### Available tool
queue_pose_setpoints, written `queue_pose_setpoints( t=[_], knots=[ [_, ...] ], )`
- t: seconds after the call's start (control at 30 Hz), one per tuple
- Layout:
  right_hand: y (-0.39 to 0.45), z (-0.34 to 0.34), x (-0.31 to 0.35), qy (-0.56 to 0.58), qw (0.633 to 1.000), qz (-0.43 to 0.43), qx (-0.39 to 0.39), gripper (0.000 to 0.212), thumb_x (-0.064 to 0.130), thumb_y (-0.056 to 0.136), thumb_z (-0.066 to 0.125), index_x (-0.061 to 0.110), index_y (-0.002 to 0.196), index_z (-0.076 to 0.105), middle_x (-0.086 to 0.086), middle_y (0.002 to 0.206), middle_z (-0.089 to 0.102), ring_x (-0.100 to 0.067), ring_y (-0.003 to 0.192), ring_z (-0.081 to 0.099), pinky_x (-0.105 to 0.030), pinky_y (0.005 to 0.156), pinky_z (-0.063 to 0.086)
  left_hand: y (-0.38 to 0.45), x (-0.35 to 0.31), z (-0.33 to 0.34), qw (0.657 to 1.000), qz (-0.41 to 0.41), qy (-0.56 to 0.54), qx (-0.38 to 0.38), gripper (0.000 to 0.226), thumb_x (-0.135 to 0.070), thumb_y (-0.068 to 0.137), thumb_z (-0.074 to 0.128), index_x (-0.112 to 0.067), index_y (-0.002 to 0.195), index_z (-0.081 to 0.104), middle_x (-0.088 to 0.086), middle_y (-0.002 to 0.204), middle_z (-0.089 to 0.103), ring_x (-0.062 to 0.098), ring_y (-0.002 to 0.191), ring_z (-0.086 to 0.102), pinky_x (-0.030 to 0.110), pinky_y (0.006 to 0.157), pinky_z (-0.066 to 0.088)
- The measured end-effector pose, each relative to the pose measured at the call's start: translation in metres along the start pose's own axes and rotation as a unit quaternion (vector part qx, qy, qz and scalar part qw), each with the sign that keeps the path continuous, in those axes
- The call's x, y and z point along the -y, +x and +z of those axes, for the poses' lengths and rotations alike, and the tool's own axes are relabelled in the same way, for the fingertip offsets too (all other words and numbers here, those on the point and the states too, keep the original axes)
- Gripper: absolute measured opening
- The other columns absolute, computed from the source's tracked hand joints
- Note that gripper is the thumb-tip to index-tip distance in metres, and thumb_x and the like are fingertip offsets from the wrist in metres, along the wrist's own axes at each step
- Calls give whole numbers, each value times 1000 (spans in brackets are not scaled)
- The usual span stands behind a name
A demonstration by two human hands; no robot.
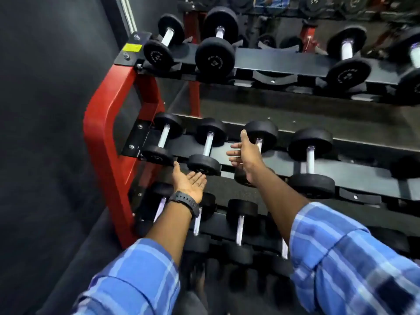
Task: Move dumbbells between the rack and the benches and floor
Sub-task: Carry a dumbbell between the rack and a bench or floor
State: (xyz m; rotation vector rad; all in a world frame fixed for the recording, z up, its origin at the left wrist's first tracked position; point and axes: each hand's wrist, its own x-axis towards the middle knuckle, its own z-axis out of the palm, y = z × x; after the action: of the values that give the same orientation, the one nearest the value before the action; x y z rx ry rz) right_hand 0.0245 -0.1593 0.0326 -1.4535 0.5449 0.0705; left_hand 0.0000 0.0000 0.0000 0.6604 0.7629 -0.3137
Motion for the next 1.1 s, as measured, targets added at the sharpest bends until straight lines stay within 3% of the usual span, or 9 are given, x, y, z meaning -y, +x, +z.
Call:
queue_pose_setpoints(
  t=[0.17,0.3,0.43,0.57,0.67,0.8,0.9,0.97,1.1],
  knots=[
    [97,47,-16,17,997,72,-10,50,54,97,39,9,94,60,-12,83,67,-18,64,57,-27,60,46,95,-21,23,997,-29,-43,-54,92,-65,96,37,8,151,26,28,157,30,37,146,31,43,121,26],
    [203,91,-38,-7,991,124,-48,29,39,94,46,15,84,59,-6,75,65,-16,65,55,-26,58,43,189,-36,43,990,-23,-80,-117,71,-69,93,39,-7,122,55,17,121,54,27,102,55,38,96,45],
    [285,126,-63,-90,980,156,-88,12,22,80,57,10,81,60,-4,64,52,-17,54,46,-24,48,37,274,-25,33,986,-83,-51,-137,82,-73,76,50,-14,133,61,11,139,60,34,126,57,54,111,39],
    [329,148,-72,-52,975,197,-92,8,6,82,59,5,74,58,-7,65,51,-18,53,45,-18,41,37,301,-8,34,988,-136,5,-66,64,-52,69,79,0,106,73,24,117,69,42,106,67,61,95,51],
    [347,155,-83,24,970,235,-62,18,6,85,59,11,68,55,-5,65,50,-16,52,46,-20,43,40,307,-1,37,984,-140,2,-108,46,-29,75,81,7,102,72,27,109,70,37,86,68,44,66,60],
    [360,159,-91,36,963,263,-44,28,17,86,65,16,64,49,0,54,42,-12,43,40,-21,43,35,310,-10,38,973,-146,30,-177,11,3,77,70,2,68,63,16,74,64,28,55,57,25,36,48],
    [354,163,-92,-16,969,227,-94,18,11,79,70,12,71,54,-4,52,38,-13,39,34,-17,34,30,302,-14,33,978,-151,60,-128,14,-7,62,72,3,68,64,19,77,63,30,60,58,28,44,51],
    [344,166,-88,-28,973,195,-121,14,9,77,70,10,71,57,-7,53,41,-15,38,35,-17,34,29,302,-14,24,984,-147,64,-82,48,-16,36,76,5,79,68,26,89,64,35,72,62,39,64,53],
    [304,156,-80,-4,985,114,-131,8,7,75,73,10,78,66,-3,54,51,-12,40,40,-16,34,30,254,-13,22,984,-161,50,-57,37,-8,59,59,9,90,70,27,82,72,38,69,67,49,84,53]
  ],
)
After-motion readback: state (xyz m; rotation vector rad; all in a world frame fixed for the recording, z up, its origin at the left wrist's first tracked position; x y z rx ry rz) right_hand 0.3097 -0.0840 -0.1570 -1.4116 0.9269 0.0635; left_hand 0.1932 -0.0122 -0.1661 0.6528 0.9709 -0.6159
